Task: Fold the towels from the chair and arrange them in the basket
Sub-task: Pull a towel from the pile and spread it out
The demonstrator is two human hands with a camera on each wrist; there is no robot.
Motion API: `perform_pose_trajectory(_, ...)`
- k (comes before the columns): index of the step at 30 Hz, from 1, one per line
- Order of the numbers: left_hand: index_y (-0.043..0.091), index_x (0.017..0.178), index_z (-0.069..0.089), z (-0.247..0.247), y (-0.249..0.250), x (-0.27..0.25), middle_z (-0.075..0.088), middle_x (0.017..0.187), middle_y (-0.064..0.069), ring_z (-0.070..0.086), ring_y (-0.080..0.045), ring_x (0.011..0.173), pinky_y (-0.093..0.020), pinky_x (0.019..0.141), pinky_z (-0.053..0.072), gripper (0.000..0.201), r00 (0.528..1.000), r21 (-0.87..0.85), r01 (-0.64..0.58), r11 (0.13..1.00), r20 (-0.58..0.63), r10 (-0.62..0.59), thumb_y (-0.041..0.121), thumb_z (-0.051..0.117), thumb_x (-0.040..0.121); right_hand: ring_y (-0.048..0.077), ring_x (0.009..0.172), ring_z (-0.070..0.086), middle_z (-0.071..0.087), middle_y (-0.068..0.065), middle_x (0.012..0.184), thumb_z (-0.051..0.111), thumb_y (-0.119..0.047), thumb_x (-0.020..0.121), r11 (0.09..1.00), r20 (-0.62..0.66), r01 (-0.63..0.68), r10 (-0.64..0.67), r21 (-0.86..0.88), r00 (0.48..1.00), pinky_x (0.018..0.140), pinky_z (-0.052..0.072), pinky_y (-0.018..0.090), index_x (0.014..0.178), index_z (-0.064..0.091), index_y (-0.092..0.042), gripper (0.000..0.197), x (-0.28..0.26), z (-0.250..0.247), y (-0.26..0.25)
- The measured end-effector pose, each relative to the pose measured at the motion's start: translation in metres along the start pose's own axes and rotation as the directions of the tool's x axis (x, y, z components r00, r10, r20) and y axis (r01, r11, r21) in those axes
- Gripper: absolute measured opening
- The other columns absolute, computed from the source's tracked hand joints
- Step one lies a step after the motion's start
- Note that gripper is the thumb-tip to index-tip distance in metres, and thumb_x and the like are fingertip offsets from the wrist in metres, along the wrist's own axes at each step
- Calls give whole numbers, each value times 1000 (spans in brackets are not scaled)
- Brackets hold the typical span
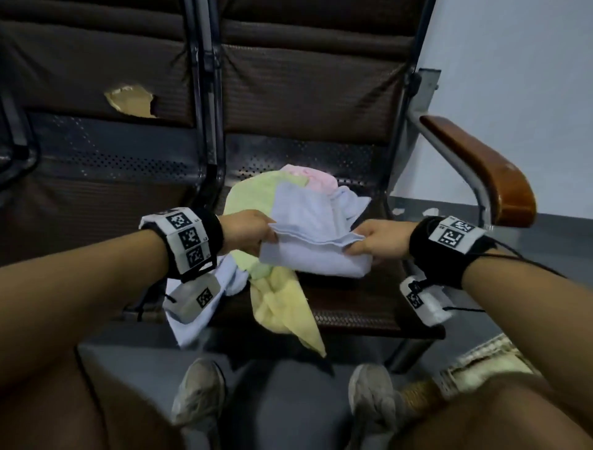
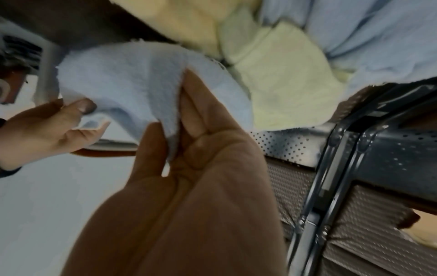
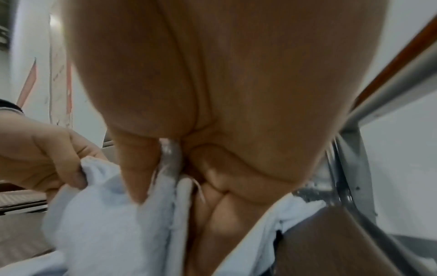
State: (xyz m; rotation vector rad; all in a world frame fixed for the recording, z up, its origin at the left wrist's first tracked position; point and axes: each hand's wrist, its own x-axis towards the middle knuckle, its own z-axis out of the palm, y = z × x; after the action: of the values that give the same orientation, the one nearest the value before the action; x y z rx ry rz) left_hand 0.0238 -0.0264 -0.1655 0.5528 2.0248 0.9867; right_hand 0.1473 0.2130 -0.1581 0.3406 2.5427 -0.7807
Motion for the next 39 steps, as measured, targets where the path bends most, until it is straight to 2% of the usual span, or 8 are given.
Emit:
perform_pose_trajectory(5, 3, 123, 63, 11, -18, 4, 73, 108, -14, 72, -27, 83, -35, 71, 61, 29, 962, 90, 149, 985, 215, -165, 4, 52, 96, 15, 71, 67, 73, -3, 80, 65, -19, 93, 955, 173, -96, 48, 280, 984, 65, 50, 24, 92, 70, -11, 9, 7, 26, 16)
perform_pose_trajectory(12, 6, 93, 68, 6, -8, 64, 67, 88, -8, 65, -24, 77, -28, 61, 56, 14, 975, -62, -53, 997, -219, 39, 7, 55, 90, 20, 59, 56, 61, 7, 70, 70, -13, 81, 900, -198, -102, 202, 424, 959, 51, 44, 26, 87, 67, 2, 16, 50, 8, 28)
perform_pose_trajectory(17, 9, 98, 63, 9, -11, 104, 64, 87, -12, 63, -29, 85, -38, 77, 55, 17, 913, -9, -77, 997, -402, 67, 7, 50, 88, 29, 89, 66, 70, 24, 105, 67, -14, 86, 927, -467, -10, 199, 376, 862, 84, 54, 41, 100, 69, 8, 26, 84, 5, 39)
perform_pose_trajectory(20, 17, 128, 52, 13, -15, 114, 65, 103, -6, 63, -26, 95, -34, 82, 53, 39, 886, 74, -7, 997, -463, 41, 19, 55, 89, 25, 105, 63, 67, 12, 115, 63, -21, 90, 955, -512, -17, 173, 296, 841, 95, 50, 36, 115, 65, -10, 28, 97, 10, 34)
perform_pose_trajectory(23, 20, 118, 56, 19, -22, 110, 59, 105, 0, 56, -22, 96, -30, 80, 45, 34, 846, 206, -61, 977, -509, 160, 22, 62, 85, 19, 109, 59, 60, 2, 121, 63, -30, 90, 999, -547, 28, -2, 39, 837, 95, 47, 34, 123, 60, -20, 35, 92, 17, 28)
perform_pose_trajectory(28, 22, 100, 69, 32, -41, 87, 70, 110, -3, 64, -22, 105, -39, 101, 48, 20, 953, 214, -207, 955, -177, 247, 12, 70, 83, 13, 83, 66, 72, -10, 89, 63, -58, 84, 939, -249, 158, -239, -304, 939, 82, 54, 35, 92, 74, -24, 36, 60, 42, 30)
perform_pose_trajectory(33, 22, 141, 48, 36, -61, 74, 49, 144, -2, 48, -21, 130, -28, 106, 38, 71, 964, 540, -171, 824, -80, 252, 26, 79, 78, 23, 126, 54, 58, 1, 138, 73, -56, 80, 896, -95, 124, -181, -426, 979, 107, 41, 35, 139, 54, -17, 73, 49, 57, 42)
perform_pose_trajectory(39, 18, 116, 63, 35, -57, 67, 65, 113, -7, 59, -27, 108, -28, 82, 42, 27, 942, 559, -142, 817, -178, 286, 20, 60, 89, 32, 87, 61, 62, 4, 81, 48, -23, 98, 950, -256, 103, -182, -293, 950, 81, 49, 42, 82, 57, -18, 19, 39, 53, 41)
